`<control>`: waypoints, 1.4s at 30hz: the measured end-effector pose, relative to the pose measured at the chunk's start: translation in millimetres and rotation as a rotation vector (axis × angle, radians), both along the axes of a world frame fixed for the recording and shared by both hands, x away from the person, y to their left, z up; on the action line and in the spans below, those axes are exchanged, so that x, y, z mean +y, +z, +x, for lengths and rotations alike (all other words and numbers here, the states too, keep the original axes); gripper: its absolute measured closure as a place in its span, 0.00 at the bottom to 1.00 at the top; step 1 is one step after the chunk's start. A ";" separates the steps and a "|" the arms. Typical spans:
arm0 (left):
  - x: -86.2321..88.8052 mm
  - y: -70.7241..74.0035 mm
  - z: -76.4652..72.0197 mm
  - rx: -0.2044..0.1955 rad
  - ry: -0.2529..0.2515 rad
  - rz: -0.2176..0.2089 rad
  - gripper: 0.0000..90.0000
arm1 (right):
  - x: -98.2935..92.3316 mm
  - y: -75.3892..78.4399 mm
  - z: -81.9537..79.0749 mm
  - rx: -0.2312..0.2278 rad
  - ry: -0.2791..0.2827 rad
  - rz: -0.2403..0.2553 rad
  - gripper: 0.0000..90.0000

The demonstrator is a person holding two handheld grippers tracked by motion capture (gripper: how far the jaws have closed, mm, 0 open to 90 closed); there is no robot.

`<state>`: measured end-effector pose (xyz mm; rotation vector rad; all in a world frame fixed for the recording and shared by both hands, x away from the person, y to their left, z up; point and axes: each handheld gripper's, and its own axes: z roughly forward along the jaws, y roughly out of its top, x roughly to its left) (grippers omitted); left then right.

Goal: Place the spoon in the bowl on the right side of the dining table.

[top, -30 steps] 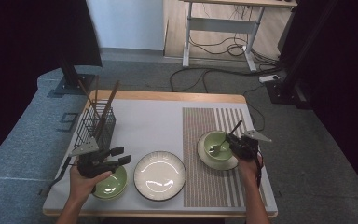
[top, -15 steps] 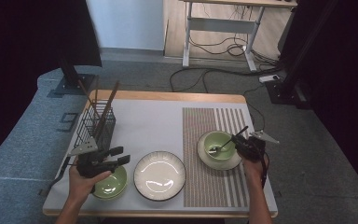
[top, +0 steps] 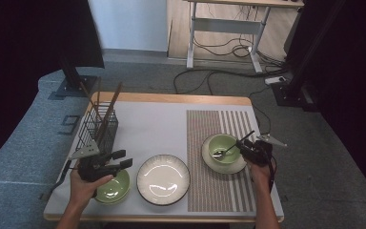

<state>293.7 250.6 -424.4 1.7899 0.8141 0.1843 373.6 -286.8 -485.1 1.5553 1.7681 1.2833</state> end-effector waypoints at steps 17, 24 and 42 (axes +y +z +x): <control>4.2 3.4 1.3 -0.006 0.009 -0.018 0.52 | 9.2 22.8 -37.4 -0.016 0.061 0.015 0.53; 6.1 7.7 2.9 -0.015 0.021 -0.020 0.52 | 27.6 25.7 -36.4 -0.034 0.119 0.028 0.51; 31.9 33.6 21.5 -0.032 0.107 -0.015 0.51 | 57.4 23.6 -34.6 -0.059 0.231 0.019 0.51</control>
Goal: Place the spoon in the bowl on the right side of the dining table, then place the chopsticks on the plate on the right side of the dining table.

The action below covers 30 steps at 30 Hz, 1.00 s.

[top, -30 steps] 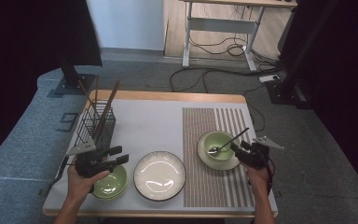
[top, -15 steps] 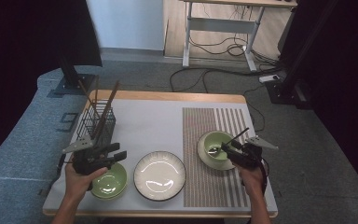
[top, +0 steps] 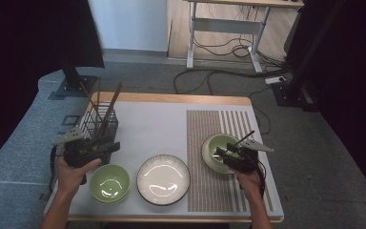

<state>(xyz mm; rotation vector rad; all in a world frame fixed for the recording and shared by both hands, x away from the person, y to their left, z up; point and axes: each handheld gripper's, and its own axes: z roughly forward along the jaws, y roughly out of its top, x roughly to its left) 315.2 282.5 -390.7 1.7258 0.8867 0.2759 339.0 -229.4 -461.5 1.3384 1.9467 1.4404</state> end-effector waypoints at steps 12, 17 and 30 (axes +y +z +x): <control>16.5 8.4 15.9 0.007 0.051 0.007 0.50 | 1.6 -1.7 1.0 0.000 0.004 -0.015 0.50; 20.1 9.7 22.3 0.011 0.059 0.008 0.50 | 4.5 -2.3 0.6 -0.002 0.014 -0.027 0.51; 36.8 13.5 39.8 0.016 0.100 0.011 0.50 | 6.0 -4.1 1.3 0.000 0.025 -0.031 0.51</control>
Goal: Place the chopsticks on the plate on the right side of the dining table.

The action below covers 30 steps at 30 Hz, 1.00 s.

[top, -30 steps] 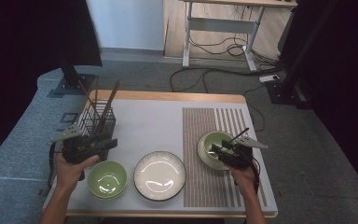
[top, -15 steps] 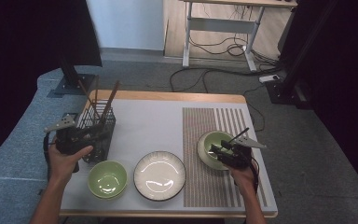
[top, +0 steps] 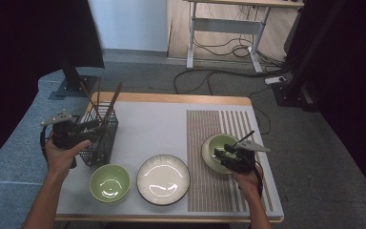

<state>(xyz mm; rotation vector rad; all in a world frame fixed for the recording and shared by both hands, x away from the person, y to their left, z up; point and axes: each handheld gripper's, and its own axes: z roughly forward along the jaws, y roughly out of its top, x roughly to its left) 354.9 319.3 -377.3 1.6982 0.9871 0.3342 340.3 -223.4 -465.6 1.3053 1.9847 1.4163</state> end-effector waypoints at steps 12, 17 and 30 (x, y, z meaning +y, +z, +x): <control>10.3 1.2 14.3 -0.007 0.031 0.031 0.50 | 3.0 -2.3 1.1 0.008 0.011 -0.015 0.51; 12.5 -1.0 21.4 -0.003 0.042 0.035 0.50 | 3.0 -3.0 2.6 0.009 0.016 -0.014 0.51; 15.8 -4.4 34.3 0.009 0.075 0.059 0.51 | 13.7 -4.1 0.3 0.004 0.041 -0.027 0.51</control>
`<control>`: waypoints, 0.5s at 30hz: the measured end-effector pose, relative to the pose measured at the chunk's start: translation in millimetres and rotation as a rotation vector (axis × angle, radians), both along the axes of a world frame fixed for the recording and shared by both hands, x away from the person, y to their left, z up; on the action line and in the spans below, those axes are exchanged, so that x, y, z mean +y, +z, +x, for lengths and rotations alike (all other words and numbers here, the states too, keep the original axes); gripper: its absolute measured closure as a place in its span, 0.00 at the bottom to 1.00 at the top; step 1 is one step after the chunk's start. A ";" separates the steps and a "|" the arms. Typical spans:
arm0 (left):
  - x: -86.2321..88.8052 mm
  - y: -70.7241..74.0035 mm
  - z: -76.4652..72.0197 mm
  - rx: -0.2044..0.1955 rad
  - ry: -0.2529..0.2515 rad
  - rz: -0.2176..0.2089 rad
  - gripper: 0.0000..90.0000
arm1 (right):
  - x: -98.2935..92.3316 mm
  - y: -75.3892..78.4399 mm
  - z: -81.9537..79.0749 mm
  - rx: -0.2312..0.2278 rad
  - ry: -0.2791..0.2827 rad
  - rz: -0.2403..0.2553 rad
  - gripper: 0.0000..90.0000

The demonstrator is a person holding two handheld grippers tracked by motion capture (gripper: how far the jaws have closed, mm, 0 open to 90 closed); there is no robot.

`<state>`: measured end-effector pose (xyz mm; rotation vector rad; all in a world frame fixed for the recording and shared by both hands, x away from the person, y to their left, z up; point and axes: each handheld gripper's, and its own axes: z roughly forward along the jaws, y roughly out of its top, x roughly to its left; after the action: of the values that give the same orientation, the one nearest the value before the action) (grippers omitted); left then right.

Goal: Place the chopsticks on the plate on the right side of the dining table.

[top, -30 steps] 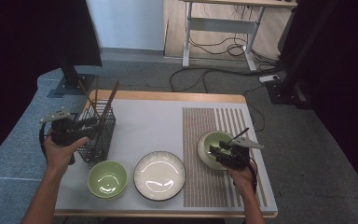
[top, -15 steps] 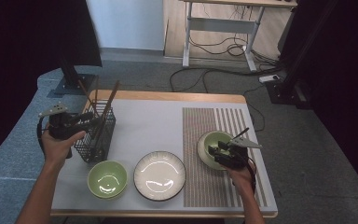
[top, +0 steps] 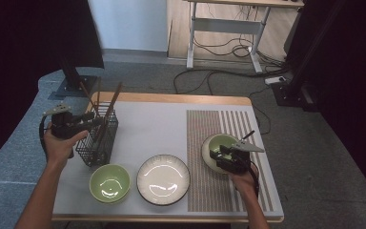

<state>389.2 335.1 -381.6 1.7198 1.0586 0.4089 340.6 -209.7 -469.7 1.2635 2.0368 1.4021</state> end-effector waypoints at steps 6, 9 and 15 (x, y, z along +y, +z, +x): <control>2.2 1.1 6.6 0.002 0.004 0.000 0.51 | 2.8 -0.9 -1.0 0.000 0.001 -0.009 0.51; 4.5 1.0 9.7 0.005 0.008 -0.004 0.51 | 2.8 -1.1 -2.6 0.002 -0.002 -0.012 0.51; 8.0 0.3 16.9 0.004 0.010 -0.002 0.51 | 1.4 -1.2 -5.4 0.000 -0.016 -0.008 0.51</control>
<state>406.1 343.1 -381.4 1.7147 1.0705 0.4106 335.2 -208.3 -470.9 1.2728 2.0261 1.3854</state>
